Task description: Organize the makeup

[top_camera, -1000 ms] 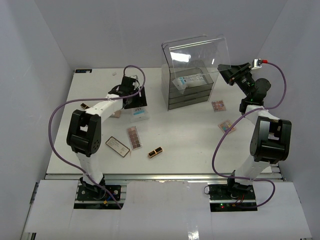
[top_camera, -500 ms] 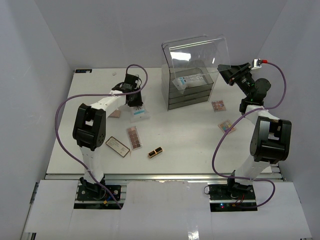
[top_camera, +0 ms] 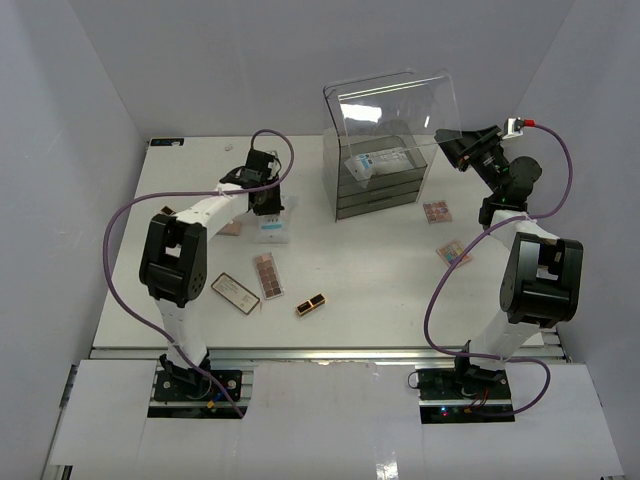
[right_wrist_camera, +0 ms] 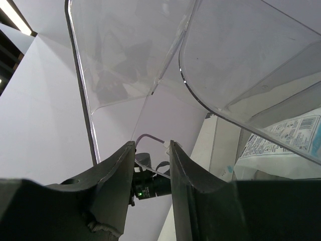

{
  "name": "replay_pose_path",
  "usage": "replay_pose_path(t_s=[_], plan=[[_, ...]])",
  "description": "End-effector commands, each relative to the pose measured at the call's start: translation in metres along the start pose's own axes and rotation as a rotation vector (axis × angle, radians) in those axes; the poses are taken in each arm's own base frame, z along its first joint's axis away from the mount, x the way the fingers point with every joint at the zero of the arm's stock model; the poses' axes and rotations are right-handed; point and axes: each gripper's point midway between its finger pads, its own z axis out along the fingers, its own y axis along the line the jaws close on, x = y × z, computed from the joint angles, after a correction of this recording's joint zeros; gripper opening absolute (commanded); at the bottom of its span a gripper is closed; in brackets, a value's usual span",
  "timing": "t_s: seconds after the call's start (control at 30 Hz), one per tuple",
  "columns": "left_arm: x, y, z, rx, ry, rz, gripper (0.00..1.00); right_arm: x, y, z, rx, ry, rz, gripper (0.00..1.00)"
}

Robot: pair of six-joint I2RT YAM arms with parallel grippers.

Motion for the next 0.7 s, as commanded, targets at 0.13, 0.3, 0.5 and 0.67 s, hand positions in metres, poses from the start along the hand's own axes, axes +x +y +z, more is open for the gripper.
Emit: replay_pose_path(t_s=[0.13, 0.3, 0.5, 0.67], plan=[[-0.038, -0.032, -0.091, 0.166, -0.208, 0.044, 0.0, 0.0, 0.038, -0.002, -0.099, 0.005, -0.093, 0.41], [-0.03, -0.04, -0.129, 0.239, -0.26, 0.045, 0.0, 0.001, 0.036, -0.002, -0.096, 0.007, -0.095, 0.41], [0.0, -0.058, -0.156, 0.361, -0.268, 0.063, 0.0, 0.001, 0.035, -0.002, -0.094, 0.009, -0.098, 0.41], [0.022, -0.049, -0.14, 0.312, -0.204, 0.08, 0.3, 0.002, 0.034, -0.003, -0.089, 0.007, -0.099, 0.41]])
